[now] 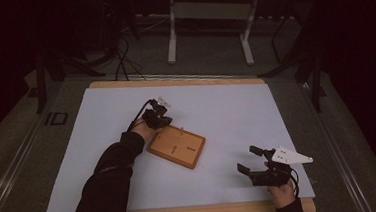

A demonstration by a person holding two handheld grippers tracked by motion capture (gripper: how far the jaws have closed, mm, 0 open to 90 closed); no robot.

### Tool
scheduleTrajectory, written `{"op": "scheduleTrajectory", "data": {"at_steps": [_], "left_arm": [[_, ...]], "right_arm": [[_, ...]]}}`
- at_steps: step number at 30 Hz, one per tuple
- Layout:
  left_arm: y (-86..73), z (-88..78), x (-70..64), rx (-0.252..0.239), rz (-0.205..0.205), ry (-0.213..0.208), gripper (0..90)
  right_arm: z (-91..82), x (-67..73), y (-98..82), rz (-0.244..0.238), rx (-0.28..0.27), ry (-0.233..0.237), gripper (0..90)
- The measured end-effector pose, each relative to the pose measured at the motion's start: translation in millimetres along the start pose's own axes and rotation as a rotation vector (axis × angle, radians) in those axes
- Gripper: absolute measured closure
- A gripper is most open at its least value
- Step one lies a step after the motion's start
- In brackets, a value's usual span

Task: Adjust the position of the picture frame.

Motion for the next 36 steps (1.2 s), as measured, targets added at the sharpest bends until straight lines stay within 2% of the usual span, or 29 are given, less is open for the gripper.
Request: {"op": "scheduleTrajectory", "data": {"at_steps": [5,7,17,26,30,33,35,36], "left_arm": [[-11.5,-7.5,0.2,-0.004,-0.008,-0.009,90.0],[-22.1,-13.2,0.4,-0.015,-0.02,-0.025,90.0],[-44.0,-25.3,-5.5,-0.009,-0.016,-0.04,90.0],[-52.1,-30.4,-10.3,-0.01,-0.022,-0.046,90.0],[-56.2,-29.6,-13.7,-0.002,-0.007,-0.047,90.0],[-57.3,-29.6,-13.5,-0.021,-0.022,-0.062,90.0],[-57.3,-30.6,-13.5,-0.027,-0.014,-0.055,90.0],[-57.2,-35.2,-13.4,-0.049,-0.02,-0.058,90.0]], "right_arm": [[1.4,0.5,0.0,-0.003,0.004,0.001,13.9],[2.1,0.6,0.0,-0.002,0.005,0.005,13.9],[2.1,0.1,0.3,-0.001,0.003,0.001,13.9],[3.1,1.4,1.1,-0.008,0.008,0.002,13.9],[4.2,1.3,1.2,-0.008,0.009,0.005,13.9],[5.0,1.5,1.4,-0.007,0.01,0.006,13.9],[5.1,1.7,1.5,-0.008,0.009,0.006,13.9],[5.4,1.6,1.3,-0.007,0.009,0.007,13.9]]}}
Point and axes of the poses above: each handheld gripper's, and its own axes: z roughly forward along the jaws, y roughly out of its top, x roughly to its left, the point moved 1 cm from there along z, roughly forward along the jaws, and after that the axes turned 5 degrees about x, right-handed, at the moved point
